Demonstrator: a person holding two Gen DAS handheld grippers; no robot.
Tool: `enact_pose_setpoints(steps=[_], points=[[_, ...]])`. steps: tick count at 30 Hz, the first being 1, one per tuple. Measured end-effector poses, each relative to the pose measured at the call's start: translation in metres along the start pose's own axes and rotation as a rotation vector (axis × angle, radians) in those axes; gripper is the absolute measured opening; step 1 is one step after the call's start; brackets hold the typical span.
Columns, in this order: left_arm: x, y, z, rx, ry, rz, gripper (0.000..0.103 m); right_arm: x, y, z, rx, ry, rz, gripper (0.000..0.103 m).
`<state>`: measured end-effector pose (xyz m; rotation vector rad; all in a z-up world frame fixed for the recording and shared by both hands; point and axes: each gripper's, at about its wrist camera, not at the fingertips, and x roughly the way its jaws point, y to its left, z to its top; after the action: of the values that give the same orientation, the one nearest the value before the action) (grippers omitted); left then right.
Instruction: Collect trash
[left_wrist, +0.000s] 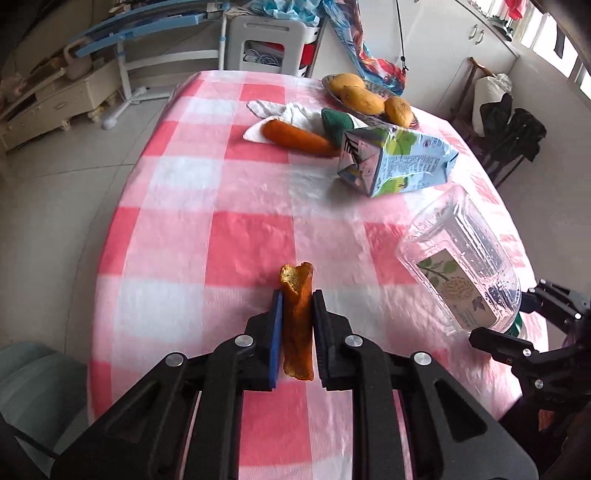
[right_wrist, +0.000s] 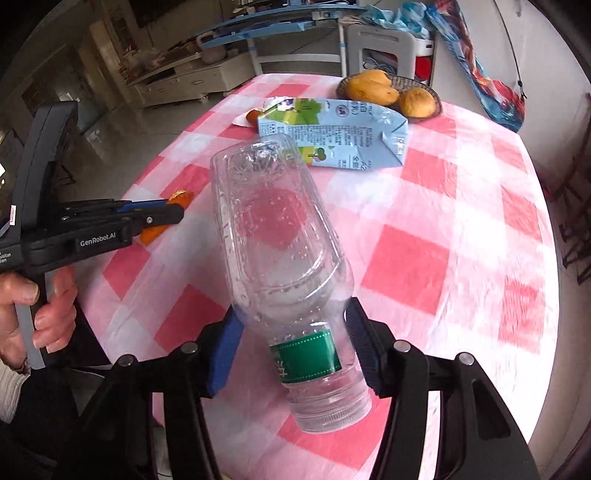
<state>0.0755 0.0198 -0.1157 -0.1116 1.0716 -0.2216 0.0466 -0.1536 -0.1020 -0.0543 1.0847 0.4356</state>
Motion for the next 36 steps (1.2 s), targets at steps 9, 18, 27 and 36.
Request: enact_pose_setpoints(steps=[9,18,27,36], points=[[-0.014,-0.003,-0.024,0.011,0.0,-0.023,0.021,-0.004,0.007,-0.008,0.024,-0.073,-0.019,0.068],[-0.017,-0.025,-0.035,0.109,-0.043,0.085,0.04,-0.004,0.011,-0.002,0.004,-0.156,-0.051,0.069],[-0.017,-0.028,-0.036,0.09,-0.073,0.119,0.041,0.002,0.006,0.0,0.045,-0.158,-0.05,0.069],[-0.016,-0.031,-0.037,0.092,-0.08,0.125,0.041,0.004,0.005,-0.001,0.049,-0.156,-0.055,0.069]])
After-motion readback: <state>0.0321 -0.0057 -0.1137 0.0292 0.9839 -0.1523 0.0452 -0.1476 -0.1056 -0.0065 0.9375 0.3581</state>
